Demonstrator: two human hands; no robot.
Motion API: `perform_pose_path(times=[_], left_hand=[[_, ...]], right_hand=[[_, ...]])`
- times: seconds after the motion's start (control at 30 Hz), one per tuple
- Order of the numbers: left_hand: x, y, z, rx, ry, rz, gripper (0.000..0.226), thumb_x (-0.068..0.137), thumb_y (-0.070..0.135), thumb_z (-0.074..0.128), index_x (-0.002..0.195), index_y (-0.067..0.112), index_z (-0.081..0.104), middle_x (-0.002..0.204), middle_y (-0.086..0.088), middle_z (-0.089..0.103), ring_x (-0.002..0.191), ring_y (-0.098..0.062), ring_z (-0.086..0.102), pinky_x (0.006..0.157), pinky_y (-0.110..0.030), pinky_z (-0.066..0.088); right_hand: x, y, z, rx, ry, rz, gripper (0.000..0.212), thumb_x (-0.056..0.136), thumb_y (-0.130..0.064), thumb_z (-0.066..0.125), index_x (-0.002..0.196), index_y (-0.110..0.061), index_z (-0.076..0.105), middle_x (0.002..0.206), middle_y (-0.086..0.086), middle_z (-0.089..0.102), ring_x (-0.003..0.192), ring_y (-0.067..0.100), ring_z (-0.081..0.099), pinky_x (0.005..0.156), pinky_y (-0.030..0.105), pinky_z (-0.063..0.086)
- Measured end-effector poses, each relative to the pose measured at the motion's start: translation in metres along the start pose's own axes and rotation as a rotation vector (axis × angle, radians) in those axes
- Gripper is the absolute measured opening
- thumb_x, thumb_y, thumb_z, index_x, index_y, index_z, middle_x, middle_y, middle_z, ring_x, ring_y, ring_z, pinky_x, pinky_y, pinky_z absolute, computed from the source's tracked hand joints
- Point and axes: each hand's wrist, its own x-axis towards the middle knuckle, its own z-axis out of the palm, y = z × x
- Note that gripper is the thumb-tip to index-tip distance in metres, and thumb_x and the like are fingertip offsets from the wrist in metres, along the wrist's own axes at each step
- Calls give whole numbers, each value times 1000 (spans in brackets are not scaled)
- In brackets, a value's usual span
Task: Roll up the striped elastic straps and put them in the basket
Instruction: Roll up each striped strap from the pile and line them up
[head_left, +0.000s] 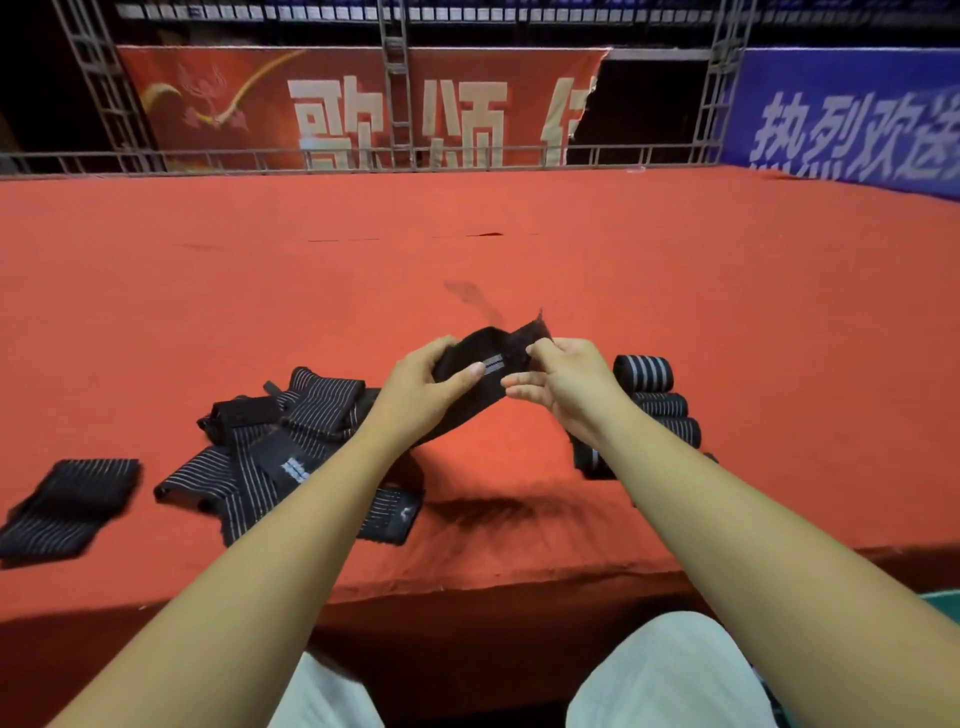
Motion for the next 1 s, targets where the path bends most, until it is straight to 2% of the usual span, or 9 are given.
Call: perform_pose_path(times=[0.17,0.3,0.4,0.53,0.6,0.7,0.83,0.93,1.0], left_hand=[[-10,-14,-1,-156,-189,-330,46,90,36,71,81,-7,61,66,-4,55,61,-14,51,58,-29,36],[-14,-20,-8,-213,-166,-331,66,78,54,70,90,-11,62,74,-8,56,69,-17,53,67,-33,37],[-13,-14,-6,-255,-155,-288,47,94,38,67,86,-8,64,72,-4,57,67,-15,52,61,-28,39],[-8,-9,-5,-269,-138,-247,22,98,24,63,83,8,68,69,2,59,59,-4,51,55,-17,40],[-7,-18,-7,-256,-213,-262,12,95,24,67,99,14,72,82,3,68,70,-3,60,65,-15,45],[-11,-44,-11,-27,-356,-312,35,86,32,77,119,30,67,110,12,73,101,-1,66,91,-22,47],[-7,-72,-13,446,-336,-302,49,82,53,72,128,40,60,129,16,64,131,-5,47,117,-42,24],[7,-71,-14,502,-201,-187,32,94,34,67,122,17,66,132,-2,63,144,-17,38,111,-37,29],[17,-54,-20,368,-47,-147,21,96,28,65,99,8,67,92,-5,65,109,-25,61,81,-29,39]], right_hand=[[5,10,-7,9,72,-2,22,101,-7,40,87,-6,57,76,11,65,49,22,64,47,28,50],[6,18,-11,51,-105,68,5,100,-16,57,100,-14,61,91,9,67,55,19,61,54,29,47],[2,26,-8,-66,-268,168,19,89,-19,74,107,-17,67,91,2,66,59,15,55,56,27,43],[2,29,0,-152,-262,182,13,94,-22,69,105,-15,68,81,3,65,52,13,53,52,25,41],[5,21,0,-177,-197,148,9,97,-21,65,101,-13,65,82,7,67,49,13,58,49,25,44],[10,11,-8,-145,-73,129,8,98,-18,63,95,-11,62,83,8,69,50,13,64,46,23,48],[18,9,-27,124,32,126,5,100,-13,58,96,-12,62,88,7,69,57,16,70,52,23,54],[20,11,-37,316,78,105,7,101,-10,55,95,-8,60,85,10,71,67,25,74,57,28,59],[24,10,-41,378,89,73,8,102,-9,52,100,-5,58,90,13,72,75,31,75,66,34,62]])
